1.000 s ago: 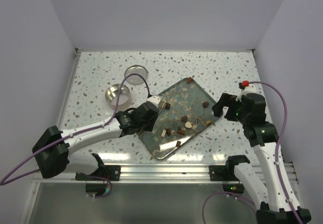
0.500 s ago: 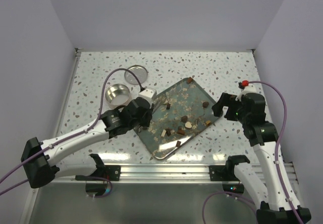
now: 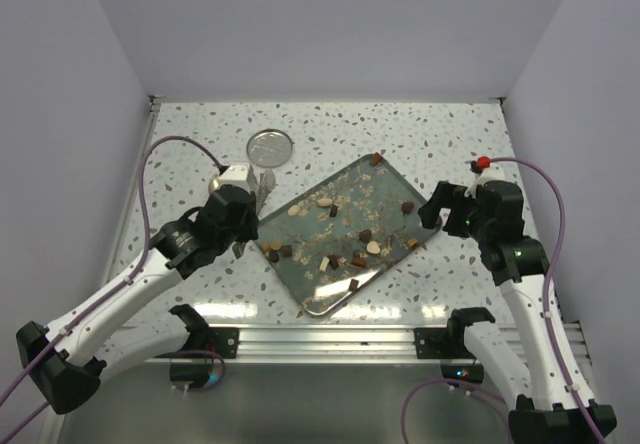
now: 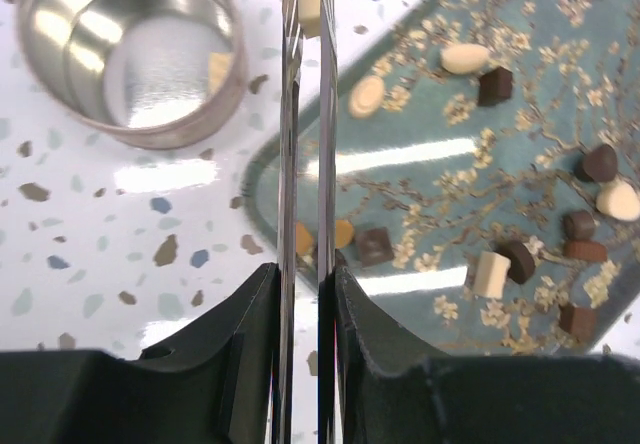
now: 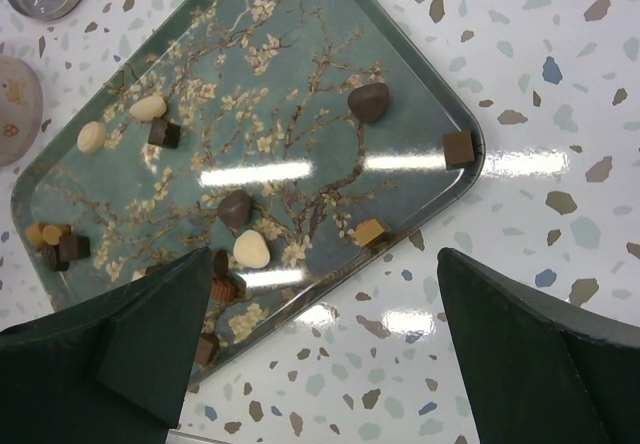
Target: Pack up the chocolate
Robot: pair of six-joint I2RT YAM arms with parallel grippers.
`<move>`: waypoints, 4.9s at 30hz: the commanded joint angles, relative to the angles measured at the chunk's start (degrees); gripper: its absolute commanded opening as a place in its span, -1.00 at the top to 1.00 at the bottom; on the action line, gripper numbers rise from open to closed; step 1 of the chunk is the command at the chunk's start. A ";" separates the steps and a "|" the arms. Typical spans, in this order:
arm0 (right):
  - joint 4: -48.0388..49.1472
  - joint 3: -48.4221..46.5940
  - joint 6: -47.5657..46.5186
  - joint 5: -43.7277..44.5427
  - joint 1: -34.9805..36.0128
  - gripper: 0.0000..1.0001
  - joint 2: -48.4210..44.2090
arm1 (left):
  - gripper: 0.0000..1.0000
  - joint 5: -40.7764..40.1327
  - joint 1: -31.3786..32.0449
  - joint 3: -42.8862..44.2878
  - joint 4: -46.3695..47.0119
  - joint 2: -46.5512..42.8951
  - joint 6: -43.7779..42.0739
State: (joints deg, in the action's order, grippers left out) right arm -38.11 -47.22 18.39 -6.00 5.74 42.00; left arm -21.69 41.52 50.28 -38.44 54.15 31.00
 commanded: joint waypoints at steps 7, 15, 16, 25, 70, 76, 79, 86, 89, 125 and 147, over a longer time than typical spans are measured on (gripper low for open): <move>3.74 -0.33 -0.38 -2.88 0.24 -0.95 1.42 | 0.44 -3.53 -9.43 2.19 -6.82 -5.20 0.90; 3.92 -0.68 -0.90 -3.49 0.24 -0.95 1.95 | 0.34 -4.06 -11.99 2.72 -7.36 -5.46 0.55; 3.92 -0.68 -0.99 -3.49 0.24 -0.95 1.95 | 0.26 -4.06 -11.99 2.72 -7.36 -5.11 0.37; 4.36 -0.85 -1.25 -3.84 0.24 -0.95 2.83 | 0.10 -4.32 -12.25 2.89 -7.27 -4.93 -0.06; -1.27 -0.24 0.94 1.25 0.24 -0.95 -2.36 | 0.13 -3.27 20.18 8.43 7.67 22.40 6.09; -1.09 -0.94 0.77 0.99 0.33 -0.95 -1.57 | 0.13 -3.62 20.09 9.04 8.03 25.47 5.47; -0.92 -0.86 0.59 1.08 0.24 -0.95 -1.31 | 0.13 -3.88 19.66 8.96 7.93 26.18 5.47; -0.30 -0.59 0.59 0.90 0.24 -0.95 -0.60 | 0.13 -2.65 18.95 9.66 9.87 28.46 3.80; -0.04 -0.68 0.68 0.90 0.24 -0.95 -0.25 | 0.14 -2.48 18.34 10.10 9.96 28.99 3.36; 0.93 -2.17 -1.08 -1.29 0.24 -0.95 2.82 | 0.45 4.99 -15.05 6.76 7.42 7.91 -4.72; 3.65 -0.68 -0.64 -3.58 0.24 -0.95 4.23 | 0.19 10.09 -22.88 -0.36 -1.64 -2.91 -3.41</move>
State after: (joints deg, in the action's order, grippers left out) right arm -36.32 -47.18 18.35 -8.60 5.74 46.65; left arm -12.12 18.79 49.78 -40.29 52.05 27.86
